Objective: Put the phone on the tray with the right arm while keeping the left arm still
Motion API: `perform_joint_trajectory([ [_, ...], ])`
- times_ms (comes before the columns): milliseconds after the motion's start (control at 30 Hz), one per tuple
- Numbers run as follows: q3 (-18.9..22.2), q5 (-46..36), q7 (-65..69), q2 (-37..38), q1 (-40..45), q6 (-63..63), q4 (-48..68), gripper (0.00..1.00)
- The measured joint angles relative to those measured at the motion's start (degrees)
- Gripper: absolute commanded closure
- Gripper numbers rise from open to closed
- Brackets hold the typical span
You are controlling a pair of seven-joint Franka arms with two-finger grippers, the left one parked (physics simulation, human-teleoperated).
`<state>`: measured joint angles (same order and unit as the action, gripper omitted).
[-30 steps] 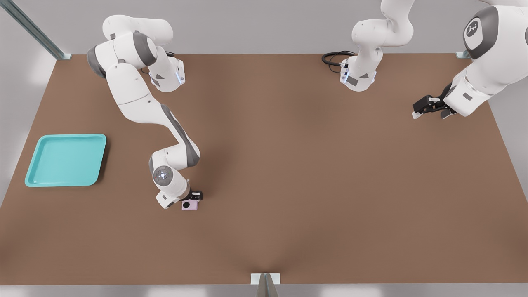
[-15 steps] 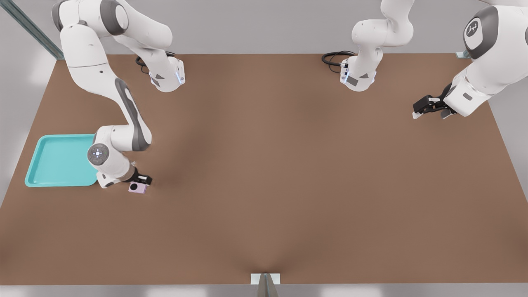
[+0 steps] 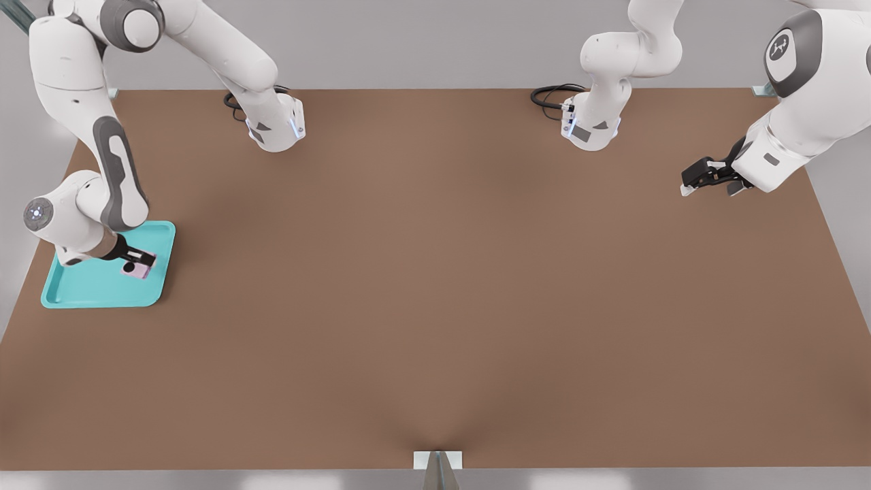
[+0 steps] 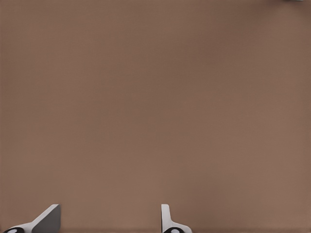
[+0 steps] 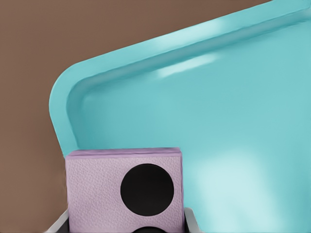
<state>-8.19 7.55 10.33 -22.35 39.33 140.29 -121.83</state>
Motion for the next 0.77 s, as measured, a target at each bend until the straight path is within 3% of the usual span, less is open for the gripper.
perform_joint_trajectory([
  [167, -0.09, 0.29, 6.03, -0.52, 0.33, -0.25, 3.22, 0.0],
  [267, -6.76, 0.19, 8.5, -0.29, -1.76, -7.36, 25.65, 0.0],
  [333, -9.29, 0.22, 8.78, 0.24, -10.01, -14.81, 38.35, 0.0],
  [367, -8.86, 0.15, 8.29, 2.98, -15.57, -18.73, 41.13, 0.0],
  [400, -4.76, -0.45, 7.52, 7.3, -23.33, -22.99, 42.45, 0.0],
  [467, 7.95, -2.6, 5.89, 13.55, -38.45, -30.67, 42.88, 0.0],
  [500, 11.88, -3.53, 5.22, 15.37, -42.77, -33.81, 41.95, 0.0],
  [767, 9.77, -5.9, 1.02, 17.0, -39.04, -47.0, 38.89, 0.0],
])
